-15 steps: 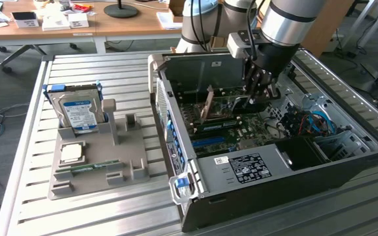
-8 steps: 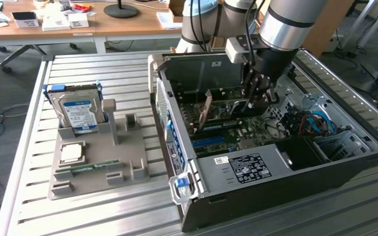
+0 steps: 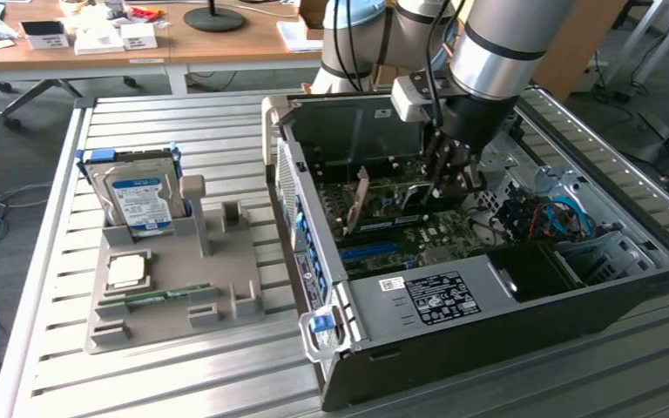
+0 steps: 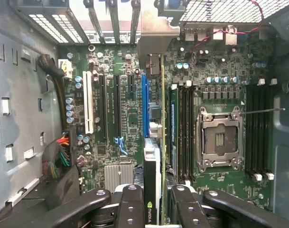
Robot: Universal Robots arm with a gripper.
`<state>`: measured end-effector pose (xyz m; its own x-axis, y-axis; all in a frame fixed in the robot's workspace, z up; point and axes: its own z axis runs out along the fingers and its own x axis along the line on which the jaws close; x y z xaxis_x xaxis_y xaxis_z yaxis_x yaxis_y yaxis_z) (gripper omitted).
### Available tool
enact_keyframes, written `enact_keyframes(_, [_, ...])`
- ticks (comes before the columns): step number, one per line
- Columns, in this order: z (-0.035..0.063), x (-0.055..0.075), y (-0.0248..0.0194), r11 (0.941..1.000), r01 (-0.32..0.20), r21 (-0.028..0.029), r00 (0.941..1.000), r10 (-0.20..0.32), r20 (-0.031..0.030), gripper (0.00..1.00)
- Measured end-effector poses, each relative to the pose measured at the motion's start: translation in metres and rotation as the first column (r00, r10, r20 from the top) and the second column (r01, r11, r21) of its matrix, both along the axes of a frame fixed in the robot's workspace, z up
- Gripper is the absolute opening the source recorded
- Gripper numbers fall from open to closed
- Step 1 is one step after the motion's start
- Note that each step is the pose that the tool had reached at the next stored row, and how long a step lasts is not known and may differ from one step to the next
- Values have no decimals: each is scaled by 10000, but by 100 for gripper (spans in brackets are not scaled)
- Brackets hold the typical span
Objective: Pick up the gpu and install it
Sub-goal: 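Insert the gpu into the slot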
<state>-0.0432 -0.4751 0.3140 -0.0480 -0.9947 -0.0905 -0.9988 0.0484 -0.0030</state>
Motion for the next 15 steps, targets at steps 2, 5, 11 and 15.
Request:
enact_keyframes(2, [0, 0, 0, 10000, 0, 0, 10000, 0, 0, 27])
enact_keyframes(5, [-18, -11, 1, 10000, 3, 7, 10000, -3, 14, 27])
enact_keyframes(11, [-114, -63, 0, 10000, -1, 3, 9999, 1, 111, 27])
enact_keyframes(15, [-136, -84, 0, 10000, -1, 2, 9999, 1, 119, 27])
